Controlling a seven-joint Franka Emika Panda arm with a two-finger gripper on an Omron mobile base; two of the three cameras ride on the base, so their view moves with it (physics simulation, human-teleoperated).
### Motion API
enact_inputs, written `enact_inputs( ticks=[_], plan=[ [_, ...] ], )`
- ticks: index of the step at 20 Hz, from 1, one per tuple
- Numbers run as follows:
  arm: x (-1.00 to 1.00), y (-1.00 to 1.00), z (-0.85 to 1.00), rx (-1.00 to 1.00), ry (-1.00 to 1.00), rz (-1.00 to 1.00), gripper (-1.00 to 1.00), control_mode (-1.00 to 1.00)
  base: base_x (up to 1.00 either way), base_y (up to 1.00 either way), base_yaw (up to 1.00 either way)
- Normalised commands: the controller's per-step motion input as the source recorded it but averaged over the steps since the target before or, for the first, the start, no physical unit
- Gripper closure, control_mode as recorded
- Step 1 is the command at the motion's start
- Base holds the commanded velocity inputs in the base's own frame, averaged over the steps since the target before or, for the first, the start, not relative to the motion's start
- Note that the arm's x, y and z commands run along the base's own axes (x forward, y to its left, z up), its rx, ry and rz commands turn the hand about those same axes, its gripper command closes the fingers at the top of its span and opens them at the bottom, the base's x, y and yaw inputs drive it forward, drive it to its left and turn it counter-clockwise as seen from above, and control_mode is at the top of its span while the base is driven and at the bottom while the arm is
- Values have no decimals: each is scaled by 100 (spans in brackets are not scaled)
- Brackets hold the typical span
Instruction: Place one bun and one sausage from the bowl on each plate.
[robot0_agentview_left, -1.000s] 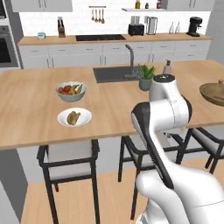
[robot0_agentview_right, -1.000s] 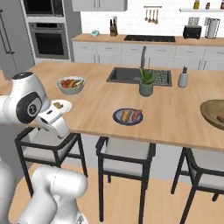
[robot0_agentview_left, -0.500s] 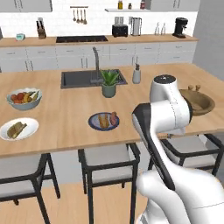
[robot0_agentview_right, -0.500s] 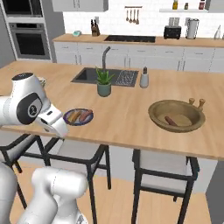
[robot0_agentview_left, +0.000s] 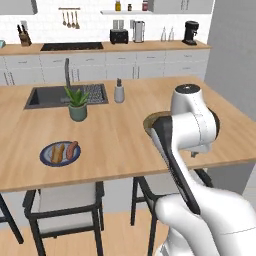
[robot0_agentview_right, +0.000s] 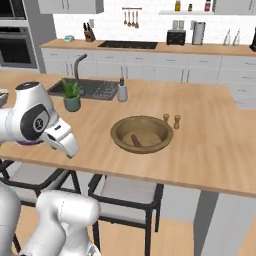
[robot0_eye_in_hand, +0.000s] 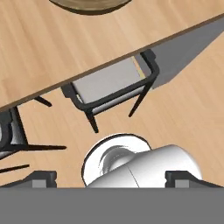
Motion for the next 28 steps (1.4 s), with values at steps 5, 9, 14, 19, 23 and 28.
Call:
enact_inputs(
  ticks=[5,9,14,19,23,28],
  plan=[
    [0,0,0,0,0,0,-100,100,41,-97,3],
    [0,0,0,0,0,0,-100,100,98,-44,8],
    [60,0,21,6,3,13,-100,-100,40,-1,4],
    [100,0,14,5,11,31,-100,-100,0,0,0],
    [100,3,-24,0,27,29,-100,-100,0,0,0],
    [96,0,-62,0,36,29,-100,-100,0,0,0]
  ],
)
